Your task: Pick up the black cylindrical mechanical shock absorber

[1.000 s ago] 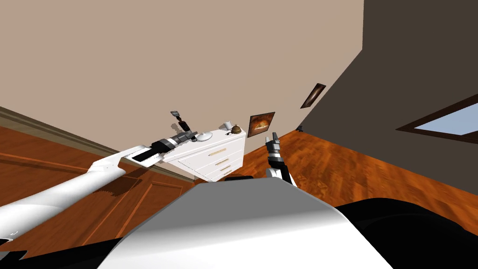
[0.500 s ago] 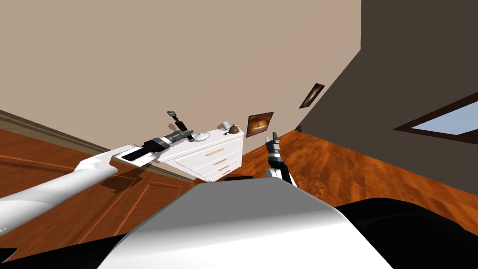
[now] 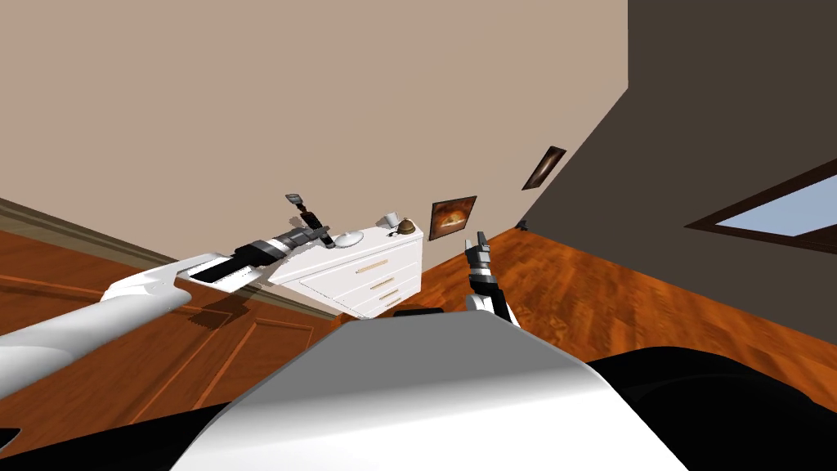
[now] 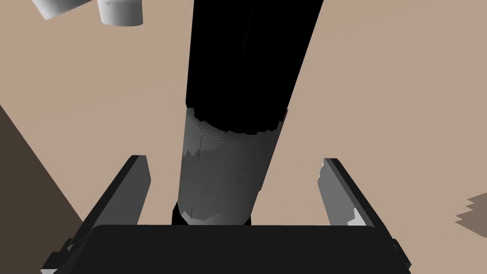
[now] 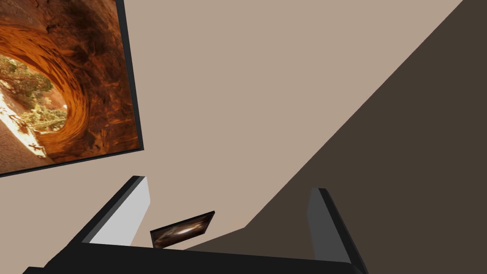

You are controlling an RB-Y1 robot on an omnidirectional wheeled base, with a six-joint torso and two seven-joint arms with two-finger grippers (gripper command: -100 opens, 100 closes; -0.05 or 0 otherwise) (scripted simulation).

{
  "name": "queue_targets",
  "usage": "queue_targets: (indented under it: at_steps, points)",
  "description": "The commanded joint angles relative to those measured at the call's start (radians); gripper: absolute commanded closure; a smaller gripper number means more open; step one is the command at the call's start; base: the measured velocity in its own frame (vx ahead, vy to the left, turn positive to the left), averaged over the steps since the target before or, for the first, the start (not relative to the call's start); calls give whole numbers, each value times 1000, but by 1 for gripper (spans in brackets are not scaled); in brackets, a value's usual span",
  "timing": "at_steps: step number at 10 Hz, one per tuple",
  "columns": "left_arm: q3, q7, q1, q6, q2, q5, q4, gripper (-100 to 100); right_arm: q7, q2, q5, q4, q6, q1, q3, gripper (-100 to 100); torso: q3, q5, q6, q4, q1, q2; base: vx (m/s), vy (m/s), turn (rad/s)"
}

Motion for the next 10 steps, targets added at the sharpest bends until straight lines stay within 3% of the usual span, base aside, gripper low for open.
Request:
queue_targets:
  at_steps: [1,2,4,6,7,10]
  points:
    - [-12,-6,-8,-25,4,15,50,-100,0,0,0,0,0,0,0,0,0,0,0,0,0,0,-5,-43,5]
    - [-58,-38,-51,-69,38,61,80,-100,0,0,0,0,0,0,0,0,0,0,0,0,2,0,18,-83,-15]
    - [-68,-38,-51,-104,38,84,145,-100,0,0,0,0,0,0,0,0,-1,0,0,0,-1,-1,0,-66,1]
    - [-66,-40,-49,-101,36,84,140,-100,0,0,0,0,0,0,0,0,0,1,0,0,5,0,-3,-1,0]
    - [-66,-41,-49,-102,36,84,142,100,0,0,0,0,0,0,0,0,0,1,0,0,5,0,0,0,0]
    - [-66,-43,-49,-102,37,83,141,100,0,0,0,0,0,0,0,0,-1,2,0,0,7,-1,0,0,0]
